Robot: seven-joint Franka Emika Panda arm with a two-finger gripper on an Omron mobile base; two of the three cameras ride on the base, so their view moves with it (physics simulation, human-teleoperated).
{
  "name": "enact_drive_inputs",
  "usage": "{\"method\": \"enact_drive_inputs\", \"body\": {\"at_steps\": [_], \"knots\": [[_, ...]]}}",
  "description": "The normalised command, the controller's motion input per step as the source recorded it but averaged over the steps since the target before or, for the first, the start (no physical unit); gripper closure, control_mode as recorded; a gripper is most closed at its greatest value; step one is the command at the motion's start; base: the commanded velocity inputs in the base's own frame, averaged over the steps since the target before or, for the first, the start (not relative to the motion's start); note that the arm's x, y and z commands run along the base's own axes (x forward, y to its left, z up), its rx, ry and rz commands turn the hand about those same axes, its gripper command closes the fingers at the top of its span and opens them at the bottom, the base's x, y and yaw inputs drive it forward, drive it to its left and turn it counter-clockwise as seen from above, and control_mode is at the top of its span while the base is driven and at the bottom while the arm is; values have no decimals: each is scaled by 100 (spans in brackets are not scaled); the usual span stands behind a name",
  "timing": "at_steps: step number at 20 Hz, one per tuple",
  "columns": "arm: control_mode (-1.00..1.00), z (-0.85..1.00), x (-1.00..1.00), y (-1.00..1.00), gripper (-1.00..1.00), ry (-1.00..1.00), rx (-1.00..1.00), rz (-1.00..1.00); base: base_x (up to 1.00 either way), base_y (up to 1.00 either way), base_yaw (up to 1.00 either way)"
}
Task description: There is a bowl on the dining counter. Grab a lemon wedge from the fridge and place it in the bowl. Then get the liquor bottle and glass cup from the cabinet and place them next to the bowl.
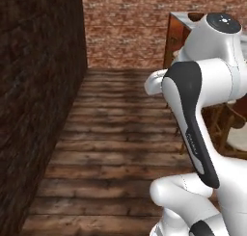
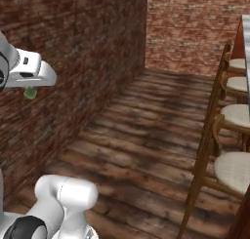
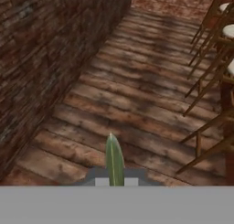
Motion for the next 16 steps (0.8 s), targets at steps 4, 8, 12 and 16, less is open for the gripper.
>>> {"method": "enact_drive_inputs", "body": {"at_steps": [4,8,12,16], "knots": [[100,0,0,0,100,0,0,0,100,19,-47],[100,0,0,0,100,0,0,0,100,26,-47],[100,0,0,0,100,0,0,0,100,33,-44],[100,0,0,0,100,0,0,0,100,47,-40]]}}
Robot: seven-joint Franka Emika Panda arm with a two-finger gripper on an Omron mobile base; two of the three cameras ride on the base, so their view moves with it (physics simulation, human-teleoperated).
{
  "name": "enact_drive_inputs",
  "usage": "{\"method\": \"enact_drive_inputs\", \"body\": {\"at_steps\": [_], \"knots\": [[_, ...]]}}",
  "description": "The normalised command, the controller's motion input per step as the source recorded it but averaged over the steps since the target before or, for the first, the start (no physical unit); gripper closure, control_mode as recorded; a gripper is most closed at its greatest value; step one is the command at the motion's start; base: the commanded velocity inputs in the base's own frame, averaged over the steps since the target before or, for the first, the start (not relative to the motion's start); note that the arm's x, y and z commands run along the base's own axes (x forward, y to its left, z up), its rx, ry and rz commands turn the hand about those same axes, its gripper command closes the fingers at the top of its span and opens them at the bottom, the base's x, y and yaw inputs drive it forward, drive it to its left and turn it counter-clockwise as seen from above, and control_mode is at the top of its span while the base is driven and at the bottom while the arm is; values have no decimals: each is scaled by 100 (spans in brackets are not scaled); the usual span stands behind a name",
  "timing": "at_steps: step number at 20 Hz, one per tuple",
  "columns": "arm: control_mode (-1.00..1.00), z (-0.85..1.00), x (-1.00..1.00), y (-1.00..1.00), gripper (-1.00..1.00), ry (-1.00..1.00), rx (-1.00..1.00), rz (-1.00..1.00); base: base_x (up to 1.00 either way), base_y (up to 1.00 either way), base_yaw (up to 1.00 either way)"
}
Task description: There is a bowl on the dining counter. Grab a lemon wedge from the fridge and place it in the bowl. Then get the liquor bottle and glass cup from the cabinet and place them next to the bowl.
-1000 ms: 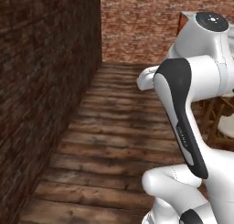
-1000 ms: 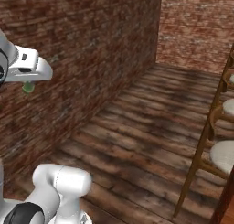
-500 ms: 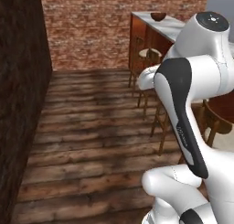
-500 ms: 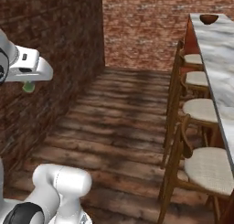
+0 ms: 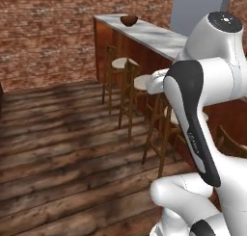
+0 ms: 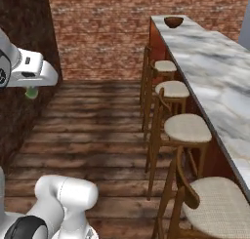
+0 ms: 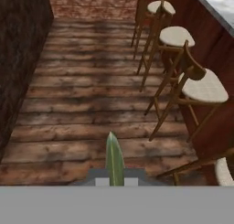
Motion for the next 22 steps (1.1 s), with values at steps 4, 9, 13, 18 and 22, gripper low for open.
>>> {"method": "enact_drive_inputs", "body": {"at_steps": [4,9,13,18,22], "knots": [[100,0,0,0,100,0,0,0,100,60,-36],[100,0,0,0,100,0,0,0,90,70,-36],[100,0,0,0,100,0,0,0,89,71,-36],[100,0,0,0,100,0,0,0,86,71,-36],[100,0,0,0,100,0,0,0,75,74,-35]]}}
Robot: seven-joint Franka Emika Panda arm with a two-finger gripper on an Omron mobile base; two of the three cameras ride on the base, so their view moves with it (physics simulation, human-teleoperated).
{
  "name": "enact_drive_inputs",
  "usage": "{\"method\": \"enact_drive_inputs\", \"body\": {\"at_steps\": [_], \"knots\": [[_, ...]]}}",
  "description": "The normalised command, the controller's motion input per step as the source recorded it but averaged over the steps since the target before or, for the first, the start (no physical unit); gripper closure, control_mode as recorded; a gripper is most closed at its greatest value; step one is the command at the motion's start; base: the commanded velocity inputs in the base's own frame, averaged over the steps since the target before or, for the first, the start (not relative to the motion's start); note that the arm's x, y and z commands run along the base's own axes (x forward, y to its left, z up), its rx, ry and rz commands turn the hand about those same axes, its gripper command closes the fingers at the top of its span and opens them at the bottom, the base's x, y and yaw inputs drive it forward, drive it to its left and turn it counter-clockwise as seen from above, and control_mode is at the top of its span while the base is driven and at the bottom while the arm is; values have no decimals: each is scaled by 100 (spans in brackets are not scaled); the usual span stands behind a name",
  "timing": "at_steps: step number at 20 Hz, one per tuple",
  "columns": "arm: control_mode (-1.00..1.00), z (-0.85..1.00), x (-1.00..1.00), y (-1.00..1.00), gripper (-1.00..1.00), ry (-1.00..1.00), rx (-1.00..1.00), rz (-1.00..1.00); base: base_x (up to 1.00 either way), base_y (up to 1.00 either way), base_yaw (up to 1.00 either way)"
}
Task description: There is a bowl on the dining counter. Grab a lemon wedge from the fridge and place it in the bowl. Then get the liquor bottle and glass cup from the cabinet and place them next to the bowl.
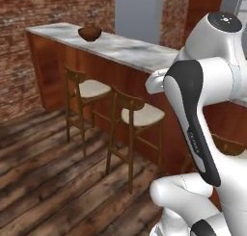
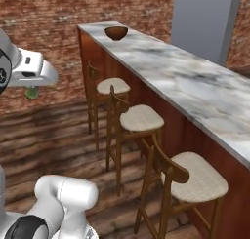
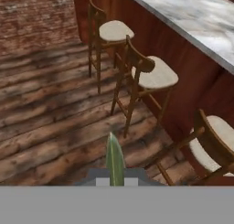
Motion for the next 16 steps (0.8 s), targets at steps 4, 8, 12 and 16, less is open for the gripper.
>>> {"method": "enact_drive_inputs", "body": {"at_steps": [4,8,12,16], "knots": [[100,0,0,0,100,0,0,0,60,78,-33],[100,0,0,0,100,0,0,0,57,81,-33],[100,0,0,0,100,0,0,0,53,84,-33],[100,0,0,0,100,0,0,0,48,83,-33]]}}
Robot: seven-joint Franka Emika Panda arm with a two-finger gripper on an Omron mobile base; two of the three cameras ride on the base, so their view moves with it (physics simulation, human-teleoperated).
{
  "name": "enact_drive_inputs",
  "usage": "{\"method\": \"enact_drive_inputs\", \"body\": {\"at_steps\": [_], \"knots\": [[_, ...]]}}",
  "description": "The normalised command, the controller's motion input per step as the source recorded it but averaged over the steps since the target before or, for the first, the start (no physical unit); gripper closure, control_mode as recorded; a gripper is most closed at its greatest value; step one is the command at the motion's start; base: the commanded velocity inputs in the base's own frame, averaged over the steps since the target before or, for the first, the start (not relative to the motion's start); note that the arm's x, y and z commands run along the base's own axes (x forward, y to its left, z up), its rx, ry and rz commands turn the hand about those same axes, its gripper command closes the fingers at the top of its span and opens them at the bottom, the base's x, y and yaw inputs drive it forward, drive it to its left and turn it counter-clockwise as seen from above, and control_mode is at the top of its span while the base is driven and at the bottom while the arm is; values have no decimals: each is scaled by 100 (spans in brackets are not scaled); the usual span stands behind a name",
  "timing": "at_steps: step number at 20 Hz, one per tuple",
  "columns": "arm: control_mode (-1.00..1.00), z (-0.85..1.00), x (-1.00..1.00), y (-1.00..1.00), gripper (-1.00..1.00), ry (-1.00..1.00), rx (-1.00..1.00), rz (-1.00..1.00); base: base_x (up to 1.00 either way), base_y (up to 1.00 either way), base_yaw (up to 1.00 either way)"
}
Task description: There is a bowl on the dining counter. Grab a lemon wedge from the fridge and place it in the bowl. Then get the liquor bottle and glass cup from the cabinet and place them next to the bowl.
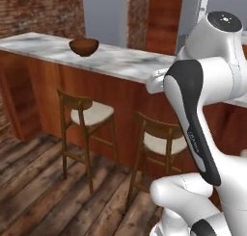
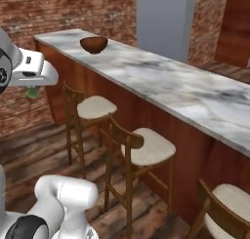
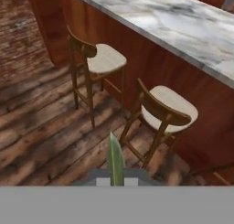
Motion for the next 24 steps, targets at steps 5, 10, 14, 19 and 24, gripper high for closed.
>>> {"method": "enact_drive_inputs", "body": {"at_steps": [5,10,14,19,24], "knots": [[100,0,0,0,100,0,0,0,46,83,-34],[100,0,0,0,100,0,0,0,36,85,-34],[100,0,0,0,100,0,0,0,25,87,-34],[100,0,0,0,100,0,0,0,20,84,-35],[100,0,0,0,100,0,0,0,22,80,-36]]}}
